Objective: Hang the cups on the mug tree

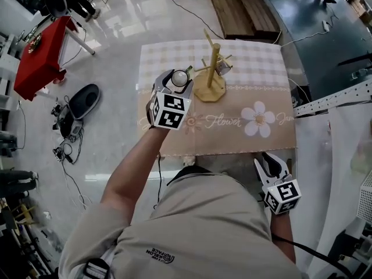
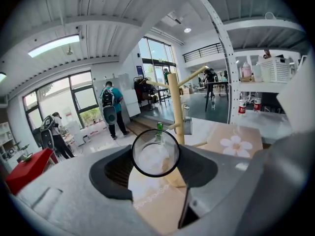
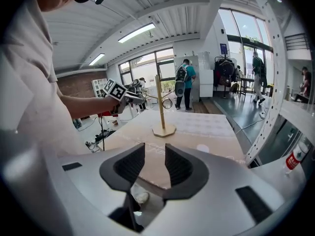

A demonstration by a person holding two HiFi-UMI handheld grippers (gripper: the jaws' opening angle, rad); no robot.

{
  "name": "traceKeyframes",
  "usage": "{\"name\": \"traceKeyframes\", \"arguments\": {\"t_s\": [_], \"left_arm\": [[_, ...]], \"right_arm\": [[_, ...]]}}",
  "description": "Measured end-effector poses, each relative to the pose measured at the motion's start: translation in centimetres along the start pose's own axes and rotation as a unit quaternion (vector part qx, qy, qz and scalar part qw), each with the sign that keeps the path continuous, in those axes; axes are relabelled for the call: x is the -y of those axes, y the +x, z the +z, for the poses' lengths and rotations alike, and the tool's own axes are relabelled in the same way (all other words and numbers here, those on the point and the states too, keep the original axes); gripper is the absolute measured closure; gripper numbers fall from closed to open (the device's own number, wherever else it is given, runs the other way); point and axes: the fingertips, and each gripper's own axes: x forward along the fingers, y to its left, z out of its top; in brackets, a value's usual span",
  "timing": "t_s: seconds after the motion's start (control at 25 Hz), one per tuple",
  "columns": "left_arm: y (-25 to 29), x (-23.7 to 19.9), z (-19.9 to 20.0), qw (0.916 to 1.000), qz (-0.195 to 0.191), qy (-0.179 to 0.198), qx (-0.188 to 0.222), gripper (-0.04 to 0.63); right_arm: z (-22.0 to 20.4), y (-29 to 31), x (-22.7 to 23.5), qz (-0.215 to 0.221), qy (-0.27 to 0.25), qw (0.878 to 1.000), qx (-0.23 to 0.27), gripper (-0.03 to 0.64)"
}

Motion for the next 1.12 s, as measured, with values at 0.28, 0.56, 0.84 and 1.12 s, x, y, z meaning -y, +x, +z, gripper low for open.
{"name": "traceKeyframes", "arguments": {"t_s": [0.28,0.56,0.84,1.12], "left_arm": [[-0.1,0.9,0.9,0.9987,0.05,0.004,-0.009,0.322],[0.5,1.6,0.8,0.9944,0.105,0.011,-0.007,0.322],[1.1,2.7,0.7,0.9897,0.143,0.001,-0.001,0.322],[2.3,3.3,0.5,0.9851,0.17,-0.024,0.004,0.322]], "right_arm": [[-1.0,-2.2,1.5,0.006,0.001,1.0,0.002,0.483],[-1.8,-4.1,2.8,0.001,0.001,1.0,-0.001,0.486],[-3.3,-6.0,4.4,-0.008,0.009,1.0,-0.003,0.488],[-4.2,-7.0,5.1,-0.003,0.008,1.0,-0.004,0.489]]}}
